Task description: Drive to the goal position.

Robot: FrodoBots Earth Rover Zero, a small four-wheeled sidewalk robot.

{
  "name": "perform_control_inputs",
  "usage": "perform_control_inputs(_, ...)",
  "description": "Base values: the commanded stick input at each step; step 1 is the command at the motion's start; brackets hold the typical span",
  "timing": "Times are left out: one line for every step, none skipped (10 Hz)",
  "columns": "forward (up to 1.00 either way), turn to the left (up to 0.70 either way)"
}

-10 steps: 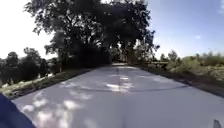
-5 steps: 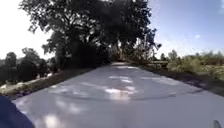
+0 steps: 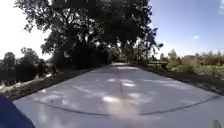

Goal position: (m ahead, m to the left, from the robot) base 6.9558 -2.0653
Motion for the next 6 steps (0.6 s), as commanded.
perform_control_inputs(0.7, 0.0)
perform_control_inputs(0.7, 0.0)
perform_control_inputs(0.7, 0.0)
perform_control_inputs(0.7, 0.0)
perform_control_inputs(0.7, 0.0)
perform_control_inputs(0.7, 0.0)
